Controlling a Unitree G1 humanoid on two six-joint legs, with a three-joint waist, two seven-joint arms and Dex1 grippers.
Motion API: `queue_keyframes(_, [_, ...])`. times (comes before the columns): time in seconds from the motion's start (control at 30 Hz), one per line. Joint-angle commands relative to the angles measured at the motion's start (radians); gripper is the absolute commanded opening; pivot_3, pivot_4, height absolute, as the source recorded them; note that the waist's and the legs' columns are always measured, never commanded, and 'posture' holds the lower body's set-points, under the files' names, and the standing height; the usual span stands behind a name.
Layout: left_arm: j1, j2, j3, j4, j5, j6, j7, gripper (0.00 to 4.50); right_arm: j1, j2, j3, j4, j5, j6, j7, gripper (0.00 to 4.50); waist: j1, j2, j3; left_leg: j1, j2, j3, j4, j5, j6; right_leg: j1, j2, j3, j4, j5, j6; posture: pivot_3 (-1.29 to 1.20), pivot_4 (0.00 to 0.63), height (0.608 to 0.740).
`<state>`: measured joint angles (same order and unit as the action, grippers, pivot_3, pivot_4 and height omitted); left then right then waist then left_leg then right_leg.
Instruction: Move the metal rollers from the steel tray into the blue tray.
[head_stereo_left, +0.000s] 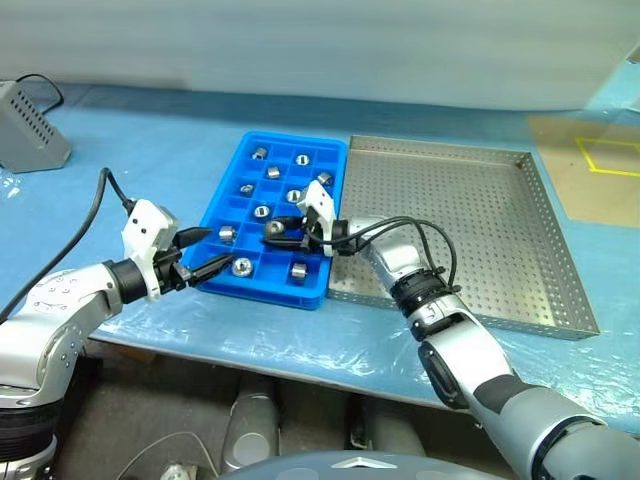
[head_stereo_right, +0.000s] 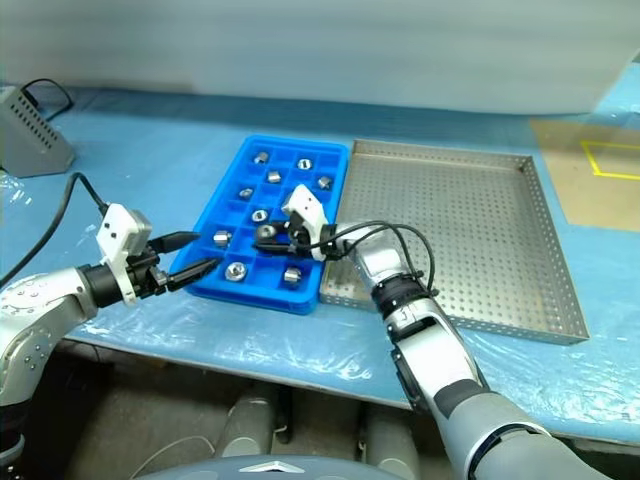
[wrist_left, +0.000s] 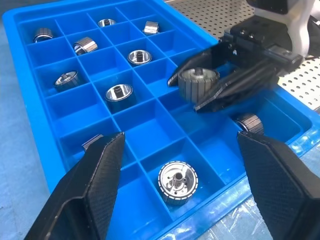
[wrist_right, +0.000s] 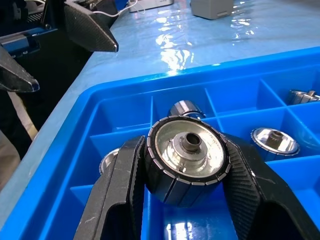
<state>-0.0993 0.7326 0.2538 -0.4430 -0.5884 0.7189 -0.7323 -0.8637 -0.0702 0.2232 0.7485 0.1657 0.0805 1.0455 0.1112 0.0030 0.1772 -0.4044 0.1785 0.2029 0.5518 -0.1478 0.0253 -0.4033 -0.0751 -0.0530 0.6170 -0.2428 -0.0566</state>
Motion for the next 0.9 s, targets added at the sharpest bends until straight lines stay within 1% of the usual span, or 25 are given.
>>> queue_keyframes(0.03, [-0.024, 0.000, -0.007, -0.012, -0.004, -0.019, 0.001, 3.79, 0.031, -0.014, 0.002, -0.016, -0.016, -0.022, 0.023, 1.75, -0.002, 0.000, 0.000, -0.001, 0.000, 0.000, 0.000, 0.000, 0.000, 0.000, 0.000, 0.000, 0.000, 0.000, 0.000, 0.18, 0.150, 0.740])
queue_keyframes(0.2, [-0.044, -0.002, -0.024, 0.004, -0.002, -0.023, -0.002, 3.79, 0.068, -0.026, 0.014, -0.053, -0.043, -0.039, 0.013, 1.75, -0.002, 0.000, 0.000, 0.000, 0.000, 0.000, 0.000, 0.000, 0.001, 0.000, 0.000, 0.000, -0.001, 0.000, 0.000, 0.16, 0.150, 0.740])
queue_keyframes(0.23, [-0.047, -0.001, -0.029, 0.007, -0.002, -0.024, -0.006, 3.79, 0.070, -0.025, 0.013, -0.050, -0.047, -0.037, 0.003, 2.48, -0.002, 0.000, 0.000, 0.000, 0.000, 0.000, 0.000, 0.000, 0.001, 0.000, 0.000, 0.000, 0.000, 0.000, 0.000, 0.16, 0.150, 0.740])
queue_keyframes(0.3, [-0.052, 0.001, -0.034, 0.012, -0.002, -0.024, -0.013, 3.79, 0.066, -0.018, 0.003, -0.046, -0.046, -0.019, -0.017, 2.98, -0.002, 0.000, 0.000, 0.001, 0.000, 0.000, 0.000, 0.000, 0.001, 0.001, 0.000, 0.000, 0.000, 0.000, 0.000, 0.15, 0.150, 0.740])
queue_keyframes(0.33, [-0.055, 0.001, -0.036, 0.015, -0.002, -0.025, -0.015, 3.79, 0.065, -0.016, -0.007, -0.053, -0.033, 0.000, -0.014, 3.33, -0.002, 0.000, 0.000, 0.002, 0.000, 0.000, 0.000, 0.000, 0.001, 0.002, 0.000, 0.000, 0.000, 0.000, 0.000, 0.15, 0.150, 0.740])
queue_keyframes(0.5, [-0.066, 0.004, -0.047, 0.022, -0.004, -0.025, -0.025, 3.79, 0.073, -0.041, -0.048, -0.080, -0.007, 0.025, -0.022, 3.33, -0.002, -0.001, 0.000, 0.003, 0.000, 0.000, 0.000, 0.000, 0.000, 0.003, 0.000, 0.000, 0.001, 0.000, 0.000, 0.13, 0.150, 0.740])
queue_keyframes(0.67, [-0.088, -0.016, -0.079, 0.020, -0.010, -0.022, -0.029, 3.79, 0.097, -0.087, -0.114, -0.167, 0.051, 0.102, -0.038, 3.33, 0.000, -0.001, 0.000, 0.002, 0.000, 0.000, 0.001, 0.000, 0.000, 0.003, 0.000, 0.000, 0.001, 0.000, 0.000, 0.11, 0.150, 0.740])
queue_keyframes(0.73, [-0.102, -0.032, -0.101, 0.023, -0.009, -0.021, -0.028, 3.79, 0.111, -0.116, -0.148, -0.226, 0.074, 0.125, -0.053, 3.33, -0.002, -0.001, 0.000, 0.002, 0.000, 0.000, 0.001, 0.000, 0.000, 0.003, 0.000, 0.000, 0.001, 0.000, 0.000, 0.08, 0.150, 0.740])
queue_keyframes(0.8, [-0.132, -0.071, -0.127, 0.045, 0.004, -0.029, -0.004, 3.79, 0.149, -0.159, -0.176, -0.298, 0.087, 0.130, -0.056, 3.33, -0.007, 0.000, 0.000, 0.001, 0.000, 0.000, 0.001, 0.000, 0.000, 0.001, 0.000, 0.000, 0.001, 0.000, 0.000, 0.06, 0.150, 0.740])
queue_keyframes(0.9, [-0.181, -0.130, -0.165, 0.090, 0.043, -0.063, 0.031, 3.79, 0.193, -0.208, -0.237, -0.341, 0.081, 0.113, -0.139, 3.33, -0.011, 0.000, 0.000, 0.000, 0.000, 0.000, 0.001, 0.000, 0.000, 0.001, 0.000, 0.000, 0.001, 0.000, 0.000, 0.03, 0.150, 0.740])
